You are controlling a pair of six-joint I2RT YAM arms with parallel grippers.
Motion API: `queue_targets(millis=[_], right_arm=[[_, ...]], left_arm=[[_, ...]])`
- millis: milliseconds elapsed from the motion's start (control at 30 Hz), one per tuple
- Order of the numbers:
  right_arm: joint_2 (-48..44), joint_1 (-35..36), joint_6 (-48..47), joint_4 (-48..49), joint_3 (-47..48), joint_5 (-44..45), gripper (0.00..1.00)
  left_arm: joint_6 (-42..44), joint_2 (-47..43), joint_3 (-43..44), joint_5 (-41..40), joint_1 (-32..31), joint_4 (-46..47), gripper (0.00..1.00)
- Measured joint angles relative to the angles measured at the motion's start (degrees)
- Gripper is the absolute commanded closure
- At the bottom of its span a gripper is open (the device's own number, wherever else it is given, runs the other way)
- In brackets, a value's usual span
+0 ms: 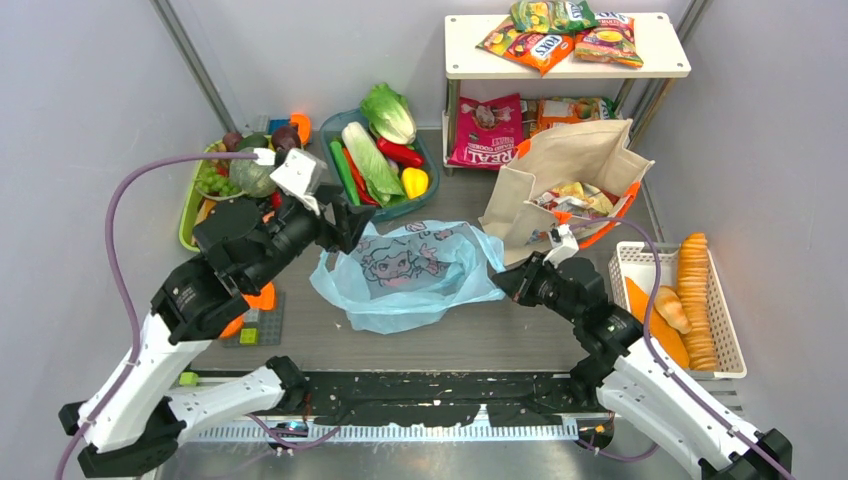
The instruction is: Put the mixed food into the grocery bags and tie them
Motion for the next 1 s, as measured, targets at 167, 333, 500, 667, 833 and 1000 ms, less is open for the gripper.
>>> queue_targets(millis=[167,333,500,667,833,1000], right_arm=[[0.04,0.0,-2.21,-2.29,3.06,0.02,0.95],[0.09,0.0,-3.48,-3.61,6.38,0.09,0.95],[0.44,0.0,-3.89,-4.0,8.46,0.02,0.95],[0.42,0.0,-4.09,-4.96,8.81,-0.13,0.95],[0.42,0.0,-4.5,-6.62,9.2,-0.39,0.95],[0.39,0.0,-4.92,-7.67,10.95,-0.55,0.95]], left_arm=[[-0.37,5.57,4.76,-2.73,-9.2,-2.62,0.92],[-2.93,13.77,1.68,-1.09,-12.0,-1.97,1.0],[-5.92,19.19,-5.68,0.76,-12.39,-0.74,1.0],[-7.37,22.27,-6.29,1.77,-13.27,0.92,1.0],[-7.85,24.87,-6.34,2.69,-14.47,4.42,1.0],[-8.0,29.09,-9.4,4.55,-14.69,10.05,1.0]])
